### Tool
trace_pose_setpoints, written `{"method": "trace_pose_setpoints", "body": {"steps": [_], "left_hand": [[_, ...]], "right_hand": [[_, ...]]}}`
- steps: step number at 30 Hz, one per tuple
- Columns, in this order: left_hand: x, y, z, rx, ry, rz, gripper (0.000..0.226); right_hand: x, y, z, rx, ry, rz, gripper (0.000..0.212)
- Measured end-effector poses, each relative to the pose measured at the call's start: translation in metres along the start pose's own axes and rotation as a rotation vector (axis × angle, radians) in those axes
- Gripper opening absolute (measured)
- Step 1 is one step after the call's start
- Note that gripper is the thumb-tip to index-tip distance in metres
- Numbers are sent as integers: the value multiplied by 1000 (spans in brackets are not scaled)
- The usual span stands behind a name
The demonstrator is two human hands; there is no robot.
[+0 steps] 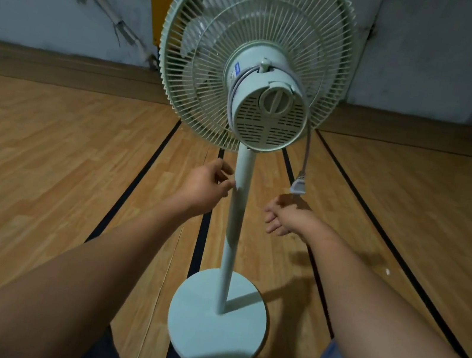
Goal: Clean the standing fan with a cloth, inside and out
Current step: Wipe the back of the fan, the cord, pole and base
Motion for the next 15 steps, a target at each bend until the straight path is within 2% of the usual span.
{"method": "trace_pose_setpoints", "body": {"steps": [3, 4, 6, 8, 10, 15], "left_hand": [[14, -1, -11, 11, -34, -30, 17], [18, -2, -14, 19, -45, -54, 13], [27, -2, -21, 27, -57, -90, 7], [35, -5, -27, 34, -56, -98, 6], [40, -12, -34, 55, -58, -115, 7], [48, -18, -47, 96, -64, -118, 8]], "right_hand": [[25, -14, -27, 63, 145, 469, 39], [29, -17, -36, 62, 152, 627, 42], [29, -27, -54, 73, 61, 860, 52], [26, -40, -71, 115, -106, 980, 54], [23, -48, -85, 150, -217, 1061, 41], [24, -59, -103, 311, -207, 1044, 21]]}}
Point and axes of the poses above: each hand's wrist, its own z-axis towards the middle knuckle, its own x-axis out of the back of the hand, y = z × x, the point moved 8 cm from there along z, towards the middle knuckle, and after that the axes turned 14 degrees about z, right-handed, at the moved point
